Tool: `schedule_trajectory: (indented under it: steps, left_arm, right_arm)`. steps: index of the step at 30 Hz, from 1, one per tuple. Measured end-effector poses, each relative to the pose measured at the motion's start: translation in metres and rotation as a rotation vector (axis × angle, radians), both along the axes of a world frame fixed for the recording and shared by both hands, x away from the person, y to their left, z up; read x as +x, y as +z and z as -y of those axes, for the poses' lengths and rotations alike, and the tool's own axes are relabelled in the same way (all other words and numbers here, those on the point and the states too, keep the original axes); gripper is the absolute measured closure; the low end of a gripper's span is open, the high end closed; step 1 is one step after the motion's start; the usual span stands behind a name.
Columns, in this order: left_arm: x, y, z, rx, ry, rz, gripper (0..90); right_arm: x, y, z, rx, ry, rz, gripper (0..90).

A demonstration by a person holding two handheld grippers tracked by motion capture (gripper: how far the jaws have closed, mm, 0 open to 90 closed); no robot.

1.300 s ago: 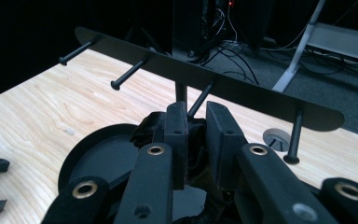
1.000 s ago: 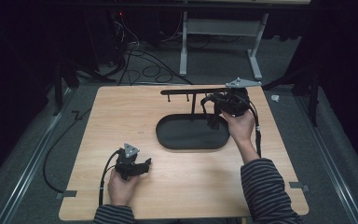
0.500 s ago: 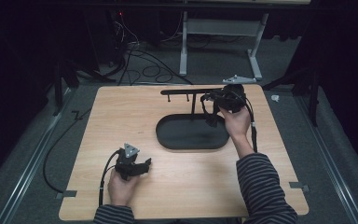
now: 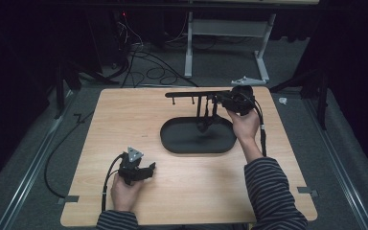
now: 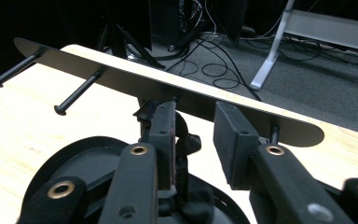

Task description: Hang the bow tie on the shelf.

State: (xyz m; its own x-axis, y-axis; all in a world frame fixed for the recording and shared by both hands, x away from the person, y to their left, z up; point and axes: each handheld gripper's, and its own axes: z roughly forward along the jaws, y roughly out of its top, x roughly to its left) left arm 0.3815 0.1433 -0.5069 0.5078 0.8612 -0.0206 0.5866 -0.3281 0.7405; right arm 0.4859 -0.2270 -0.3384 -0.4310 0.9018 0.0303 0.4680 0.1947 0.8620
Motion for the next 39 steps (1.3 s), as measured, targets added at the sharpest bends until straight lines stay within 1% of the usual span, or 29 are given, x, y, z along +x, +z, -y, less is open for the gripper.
schedule_trajectory:
  steps: [3,6,13,16,21,24,30,34,39]
  left_arm:
    - [0.0,0.0,0.0,0.001,0.0,0.001,27.3]
    - [0.0,0.0,0.0,0.002,0.0,0.0,27.3]
    - [0.0,0.0,0.0,0.001,0.0,0.001,27.4]
    - [0.0,0.0,0.0,0.001,0.0,0.002,27.4]
    - [0.0,0.0,0.0,0.0,0.0,0.001,27.4]
    - [0.0,0.0,0.0,0.001,0.0,0.001,27.4]
    - [0.0,0.0,0.0,0.001,0.0,0.003,27.5]
    - [0.0,0.0,0.0,0.001,0.001,0.003,27.5]
    - [0.0,0.0,0.0,0.001,0.001,0.001,27.6]
  right_arm:
    - [-0.003,0.003,0.002,0.015,0.015,0.001,64.4]
    - [-0.006,0.005,0.003,0.01,0.017,0.002,61.5]
    - [-0.012,0.005,0.009,0.017,0.021,0.003,56.7]
    - [-0.015,0.005,0.012,0.027,0.024,-0.001,56.4]
    - [-0.02,0.006,0.017,0.028,0.023,0.006,54.6]
    - [-0.023,0.006,0.02,0.058,0.028,0.005,53.1]
    - [-0.032,0.008,0.029,0.083,0.025,0.013,52.3]
    - [-0.038,0.008,0.033,0.086,0.025,0.022,51.3]
    - [-0.047,0.009,0.039,0.091,0.03,0.04,53.4]
